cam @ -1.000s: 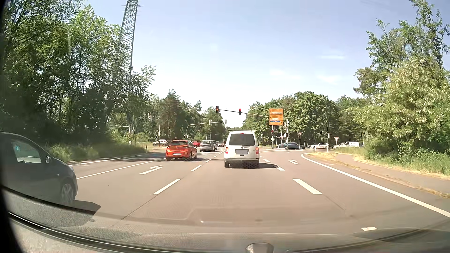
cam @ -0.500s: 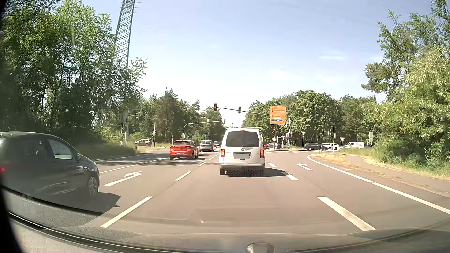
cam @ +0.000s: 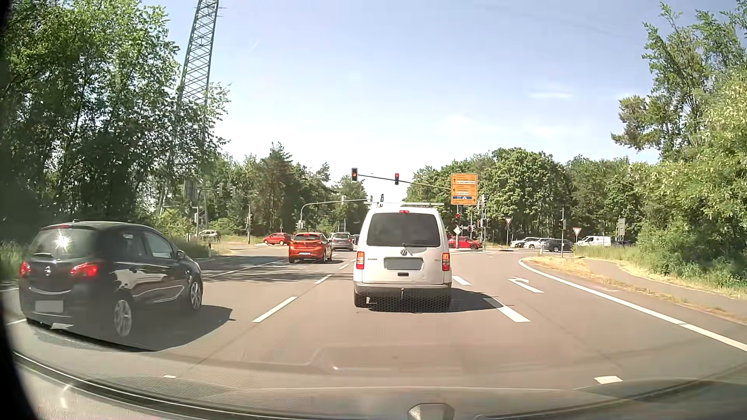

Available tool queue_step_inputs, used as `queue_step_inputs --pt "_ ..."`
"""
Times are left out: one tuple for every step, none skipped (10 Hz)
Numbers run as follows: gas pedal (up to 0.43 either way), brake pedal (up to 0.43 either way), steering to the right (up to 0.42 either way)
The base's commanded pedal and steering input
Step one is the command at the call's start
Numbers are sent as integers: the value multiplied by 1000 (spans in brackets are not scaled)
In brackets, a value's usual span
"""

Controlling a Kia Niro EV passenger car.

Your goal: Follow the waypoints while adhering to traffic rules and regulations

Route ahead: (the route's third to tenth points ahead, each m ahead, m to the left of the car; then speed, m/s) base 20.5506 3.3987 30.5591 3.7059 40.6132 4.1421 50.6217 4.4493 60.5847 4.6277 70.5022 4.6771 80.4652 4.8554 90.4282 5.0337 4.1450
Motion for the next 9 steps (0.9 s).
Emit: queue_step_inputs --pt "0 378 7" --pt "0 378 7" --pt "0 378 7" --pt "0 378 7" --pt "0 378 6" --pt "0 378 7" --pt "0 378 7" --pt "0 378 7" --pt "0 372 6"
